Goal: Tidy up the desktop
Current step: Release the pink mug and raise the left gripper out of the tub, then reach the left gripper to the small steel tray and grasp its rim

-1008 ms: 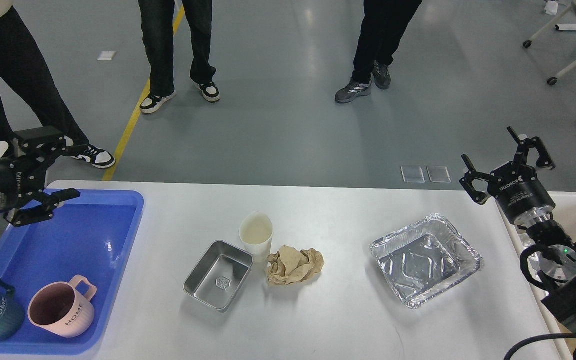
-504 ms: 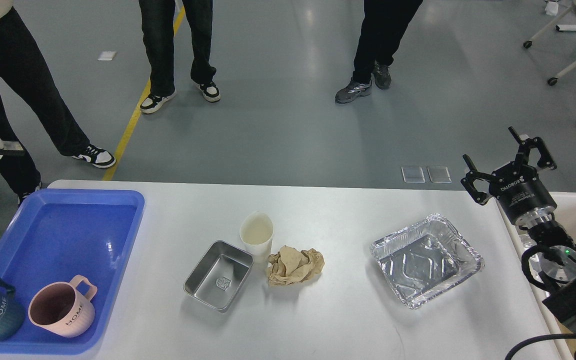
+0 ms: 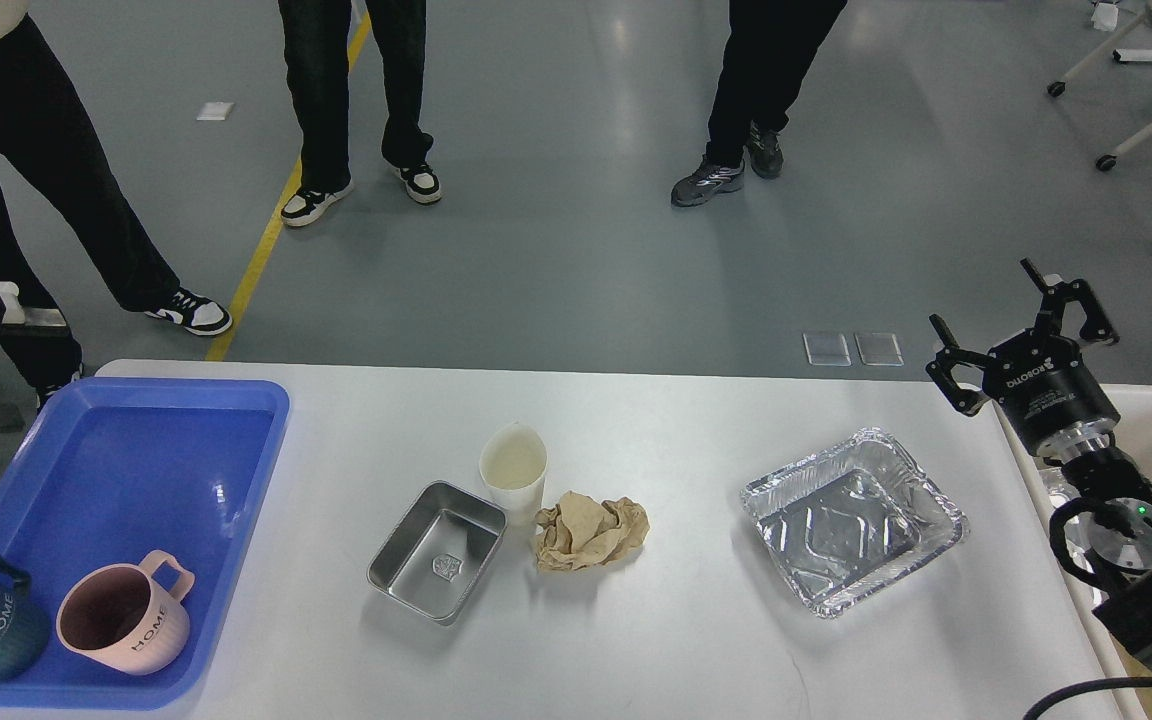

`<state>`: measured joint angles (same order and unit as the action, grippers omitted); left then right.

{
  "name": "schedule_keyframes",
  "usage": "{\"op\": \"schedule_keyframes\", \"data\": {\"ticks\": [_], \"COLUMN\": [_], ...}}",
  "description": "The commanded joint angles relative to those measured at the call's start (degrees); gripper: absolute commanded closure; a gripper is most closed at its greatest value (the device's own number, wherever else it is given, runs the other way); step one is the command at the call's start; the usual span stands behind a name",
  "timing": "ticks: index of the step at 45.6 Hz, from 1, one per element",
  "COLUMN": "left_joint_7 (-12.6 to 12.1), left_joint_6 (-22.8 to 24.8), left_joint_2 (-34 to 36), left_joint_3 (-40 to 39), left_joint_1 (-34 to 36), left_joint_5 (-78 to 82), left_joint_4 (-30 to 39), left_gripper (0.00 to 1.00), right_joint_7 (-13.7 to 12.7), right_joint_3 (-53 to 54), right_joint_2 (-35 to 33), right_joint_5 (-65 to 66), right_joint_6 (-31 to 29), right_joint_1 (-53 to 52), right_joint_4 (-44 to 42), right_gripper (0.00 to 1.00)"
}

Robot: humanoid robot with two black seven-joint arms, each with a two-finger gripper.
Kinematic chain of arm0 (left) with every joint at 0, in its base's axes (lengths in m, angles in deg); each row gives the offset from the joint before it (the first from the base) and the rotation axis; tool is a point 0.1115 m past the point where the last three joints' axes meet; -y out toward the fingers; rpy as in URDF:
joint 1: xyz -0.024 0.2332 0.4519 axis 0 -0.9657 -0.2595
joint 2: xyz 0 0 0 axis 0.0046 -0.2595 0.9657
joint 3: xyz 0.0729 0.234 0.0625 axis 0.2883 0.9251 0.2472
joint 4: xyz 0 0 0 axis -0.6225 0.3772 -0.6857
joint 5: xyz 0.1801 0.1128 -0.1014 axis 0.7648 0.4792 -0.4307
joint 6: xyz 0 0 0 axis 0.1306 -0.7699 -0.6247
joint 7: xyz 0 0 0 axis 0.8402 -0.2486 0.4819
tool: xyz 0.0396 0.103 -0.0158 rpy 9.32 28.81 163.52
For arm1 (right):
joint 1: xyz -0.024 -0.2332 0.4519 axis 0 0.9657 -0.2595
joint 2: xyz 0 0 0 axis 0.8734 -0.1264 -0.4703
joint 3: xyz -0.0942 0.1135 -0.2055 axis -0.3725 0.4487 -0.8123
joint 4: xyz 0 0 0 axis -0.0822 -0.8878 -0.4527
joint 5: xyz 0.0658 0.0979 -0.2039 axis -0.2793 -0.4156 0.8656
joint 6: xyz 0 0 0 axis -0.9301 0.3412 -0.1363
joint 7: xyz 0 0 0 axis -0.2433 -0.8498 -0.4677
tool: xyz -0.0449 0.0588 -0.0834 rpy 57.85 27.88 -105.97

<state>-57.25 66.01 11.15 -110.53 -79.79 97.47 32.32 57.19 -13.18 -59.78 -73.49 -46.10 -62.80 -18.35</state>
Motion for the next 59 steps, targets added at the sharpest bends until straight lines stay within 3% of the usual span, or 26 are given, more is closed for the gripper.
{"op": "schedule_keyframes", "data": {"ticks": [1,11,17,21,22,27,32,42,59], "left_joint_7": [0.68,0.60,-1.86,-7.04,-10.79,-19.08,-23.92,-24.28,-23.58], "left_joint_6": [-0.05,-3.46,-8.83,-10.77,-10.94,-10.68,-10.51,-10.95,-9.45], "left_joint_2": [-0.02,-4.84,-13.28,-21.18,-26.68,-36.30,-43.87,-50.11,-55.65], "left_joint_3": [1.17,2.67,2.67,2.67,2.75,2.84,5.03,17.60,31.13], "left_joint_1": [-0.01,-0.01,0.43,1.04,2.17,4.64,7.72,18.88,28.20], "left_joint_5": [0.01,4.56,13.35,19.85,23.17,30.67,35.15,42.28,49.92], "left_joint_4": [-0.03,0.14,1.11,1.37,1.29,0.58,-1.26,-8.99,-16.64], "left_gripper": [0.04,0.04,0.04,0.04,0.04,0.05,0.06,0.06,0.11], "right_joint_7": [0.00,0.00,0.00,0.00,0.00,0.00,0.00,0.00,0.00], "right_joint_3": [0.00,0.00,0.00,0.00,-0.09,-0.09,-0.09,0.00,0.08], "right_joint_2": [0.08,0.16,0.16,0.16,0.16,0.08,-0.10,-1.07,-1.59], "right_joint_5": [0.01,0.01,0.01,0.01,0.01,0.01,0.01,0.01,0.01], "right_joint_6": [0.00,0.00,0.00,0.00,0.00,0.00,0.00,0.09,0.00], "right_joint_1": [0.00,-0.18,-0.27,-0.27,-0.18,0.00,0.17,0.70,0.97], "right_joint_4": [0.00,0.08,0.08,0.08,0.08,0.17,0.96,2.54,2.54], "right_gripper": [0.00,0.00,0.00,0.00,0.00,0.00,0.00,0.00,0.00]}}
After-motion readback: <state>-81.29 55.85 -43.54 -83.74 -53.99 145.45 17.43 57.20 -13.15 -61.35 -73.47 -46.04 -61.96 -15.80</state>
